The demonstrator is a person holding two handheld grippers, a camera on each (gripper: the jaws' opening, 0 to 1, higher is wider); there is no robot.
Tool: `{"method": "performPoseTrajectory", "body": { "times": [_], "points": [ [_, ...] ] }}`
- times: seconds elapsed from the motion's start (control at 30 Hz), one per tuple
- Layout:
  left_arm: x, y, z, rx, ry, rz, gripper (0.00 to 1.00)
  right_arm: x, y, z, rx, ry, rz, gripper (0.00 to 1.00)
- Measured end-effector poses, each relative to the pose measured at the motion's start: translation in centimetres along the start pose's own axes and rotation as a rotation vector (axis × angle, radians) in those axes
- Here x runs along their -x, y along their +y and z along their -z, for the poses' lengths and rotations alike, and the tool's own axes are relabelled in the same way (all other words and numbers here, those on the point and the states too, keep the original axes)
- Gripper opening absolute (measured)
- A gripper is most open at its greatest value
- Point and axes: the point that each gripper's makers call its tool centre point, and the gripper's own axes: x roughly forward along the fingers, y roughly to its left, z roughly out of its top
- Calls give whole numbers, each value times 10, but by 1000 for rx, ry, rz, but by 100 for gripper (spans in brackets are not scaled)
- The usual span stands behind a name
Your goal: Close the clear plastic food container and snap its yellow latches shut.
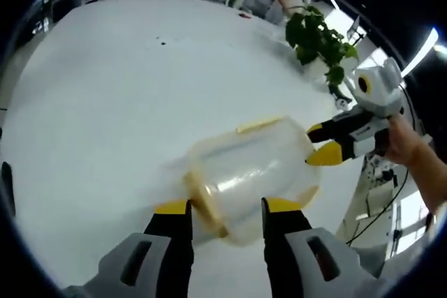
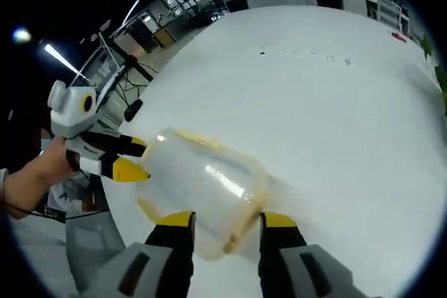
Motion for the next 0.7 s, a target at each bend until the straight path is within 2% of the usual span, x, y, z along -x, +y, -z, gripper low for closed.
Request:
{"method": "performPoseTrajectory", "body": {
  "times": [0.27, 0.3, 0.33, 0.37, 0.4, 0.7],
  "points": [
    [-1, -1, 0, 5, 0, -3, 32, -2, 2, -1, 4, 4, 6, 31],
    [4, 2, -7, 13, -35, -30, 32, -4, 5, -4, -19, -12, 3, 31],
    [1, -2, -9, 6, -46, -17, 32, -4, 6, -3, -28, -5, -5, 29],
    [1, 3, -10, -1, -48, -38, 32, -4, 9, -1, -107, 10, -15, 28],
    [-1, 5, -8, 18, -45, -32, 32, -5, 11, -4, -46, -4, -29, 28],
    [-1, 4, -5, 16, -32, -29, 32, -6, 11, 3, -50, 11, -18, 28]
  ]
}}
